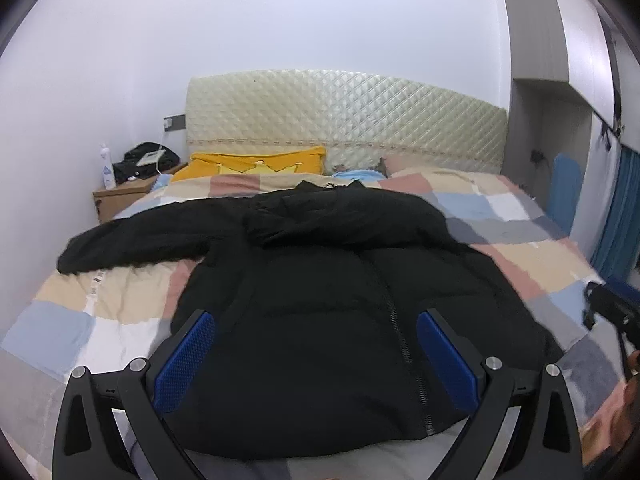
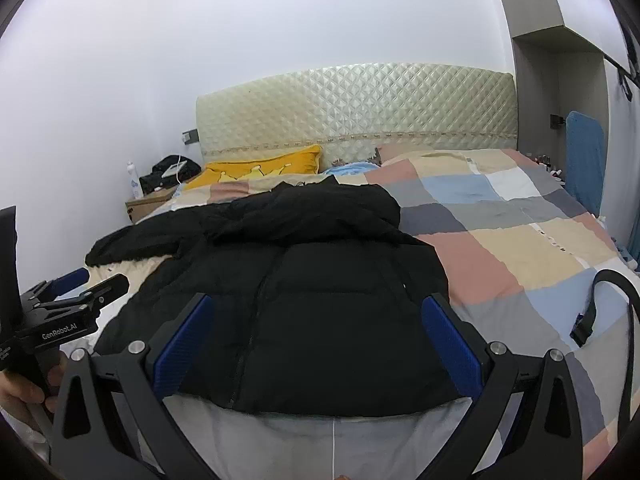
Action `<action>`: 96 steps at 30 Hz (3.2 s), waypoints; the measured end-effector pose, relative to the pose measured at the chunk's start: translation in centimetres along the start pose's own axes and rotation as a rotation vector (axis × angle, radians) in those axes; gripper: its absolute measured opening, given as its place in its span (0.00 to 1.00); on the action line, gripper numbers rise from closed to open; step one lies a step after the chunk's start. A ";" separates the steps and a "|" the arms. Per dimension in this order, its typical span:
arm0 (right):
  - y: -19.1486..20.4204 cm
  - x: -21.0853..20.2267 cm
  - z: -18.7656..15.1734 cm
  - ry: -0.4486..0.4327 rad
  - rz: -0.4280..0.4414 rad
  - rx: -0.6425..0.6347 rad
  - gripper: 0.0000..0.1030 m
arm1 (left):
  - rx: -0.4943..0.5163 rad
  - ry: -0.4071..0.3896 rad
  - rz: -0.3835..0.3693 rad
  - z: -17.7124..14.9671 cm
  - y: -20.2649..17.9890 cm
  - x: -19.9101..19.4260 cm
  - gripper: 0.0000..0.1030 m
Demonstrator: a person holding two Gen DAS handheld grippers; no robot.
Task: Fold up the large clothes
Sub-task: 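Move the left tool toward the other sleeve cuff of the jacket, then grasp the other black sleeve cuff with the left tool, then lift the held sleeve up with the left tool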
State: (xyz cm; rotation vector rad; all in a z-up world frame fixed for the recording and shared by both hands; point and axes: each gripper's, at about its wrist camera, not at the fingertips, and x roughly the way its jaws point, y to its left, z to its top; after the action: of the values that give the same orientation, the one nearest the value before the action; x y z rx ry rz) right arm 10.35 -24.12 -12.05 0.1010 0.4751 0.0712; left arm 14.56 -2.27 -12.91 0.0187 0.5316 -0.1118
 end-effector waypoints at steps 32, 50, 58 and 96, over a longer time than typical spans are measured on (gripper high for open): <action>-0.7 2.6 -0.8 0.059 -0.035 0.058 1.00 | -0.312 0.192 0.031 11.0 30.3 10.9 0.99; 5.3 6.5 0.5 0.126 -0.101 -0.046 1.00 | -0.703 0.263 0.062 2.9 50.7 22.1 0.99; 5.6 7.0 1.7 0.174 -0.101 0.056 1.00 | -0.811 0.222 0.073 -0.2 55.0 24.2 0.99; 4.8 6.9 1.5 0.186 -0.118 0.103 1.00 | -0.635 -0.002 0.365 18.0 51.8 17.1 0.10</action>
State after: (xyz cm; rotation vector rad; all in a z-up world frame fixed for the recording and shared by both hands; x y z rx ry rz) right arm 16.93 -18.81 -13.33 0.1682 0.6697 -0.0602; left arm 44.05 46.60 -6.59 -0.5020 0.5351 0.4156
